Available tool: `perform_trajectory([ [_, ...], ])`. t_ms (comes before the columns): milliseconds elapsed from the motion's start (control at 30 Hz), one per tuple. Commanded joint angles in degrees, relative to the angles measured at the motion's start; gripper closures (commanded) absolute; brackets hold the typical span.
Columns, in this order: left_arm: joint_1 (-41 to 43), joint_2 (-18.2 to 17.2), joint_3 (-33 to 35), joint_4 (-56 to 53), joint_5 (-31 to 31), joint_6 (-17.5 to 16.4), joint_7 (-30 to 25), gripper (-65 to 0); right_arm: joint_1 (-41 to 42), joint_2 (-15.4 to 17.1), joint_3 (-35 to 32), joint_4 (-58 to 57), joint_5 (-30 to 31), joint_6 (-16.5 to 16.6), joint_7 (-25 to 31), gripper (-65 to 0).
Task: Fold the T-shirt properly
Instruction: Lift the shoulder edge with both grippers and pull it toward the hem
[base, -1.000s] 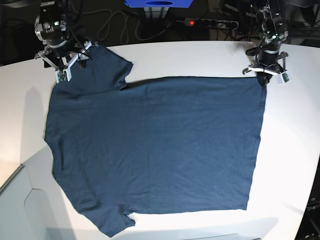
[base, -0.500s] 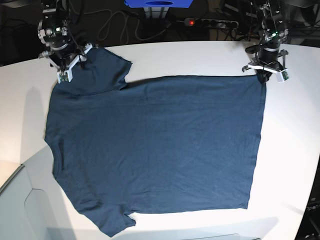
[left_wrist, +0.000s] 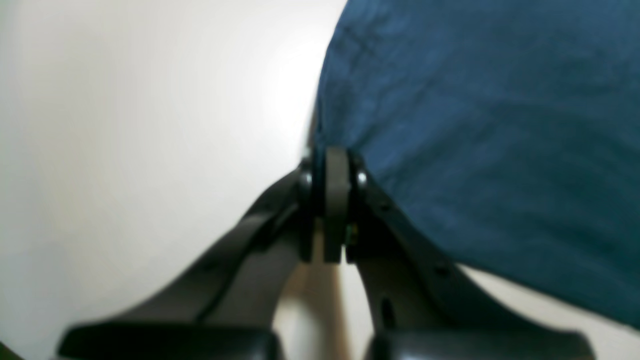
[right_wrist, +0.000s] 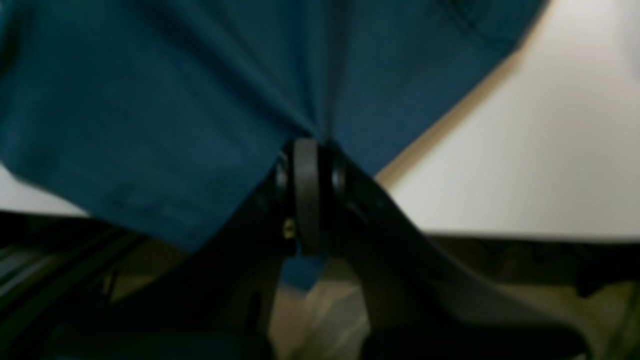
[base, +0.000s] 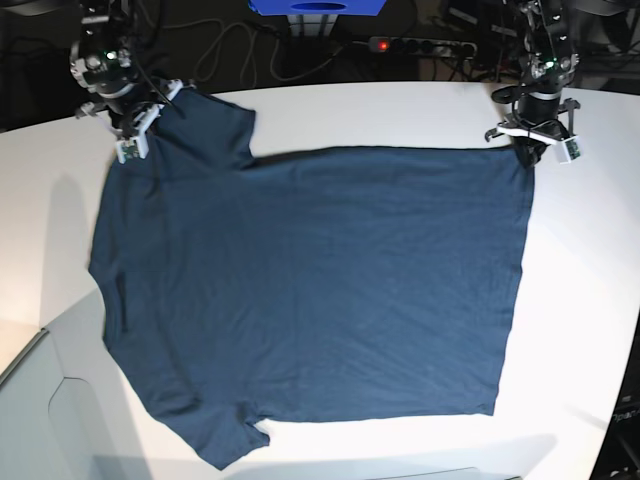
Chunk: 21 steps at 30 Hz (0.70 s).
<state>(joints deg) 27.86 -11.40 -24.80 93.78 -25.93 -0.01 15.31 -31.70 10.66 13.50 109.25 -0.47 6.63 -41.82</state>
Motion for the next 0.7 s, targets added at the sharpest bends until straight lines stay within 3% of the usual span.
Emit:
perform_trajectory([
  [0, 0.58, -0.6, -0.39, 2.09, -0.13, -0.12, -1.38, 0.0, -0.08, 0.55, 0.96, 2.53, -0.19, 0.53, 1.16, -0.1],
  [367, 7.62, 5.29, -3.2, 11.59, 0.13, -0.12, -1.2, 0.0, -3.33, 0.73, 7.21, 8.95, -0.19, 0.79, 1.16, -0.1],
  [667, 11.84, 6.96, -3.2, 12.29, -0.04, -0.12, -1.38, 0.0, -4.91, 0.73, 8.35, 8.95, -0.19, 0.88, 1.34, -0.1],
])
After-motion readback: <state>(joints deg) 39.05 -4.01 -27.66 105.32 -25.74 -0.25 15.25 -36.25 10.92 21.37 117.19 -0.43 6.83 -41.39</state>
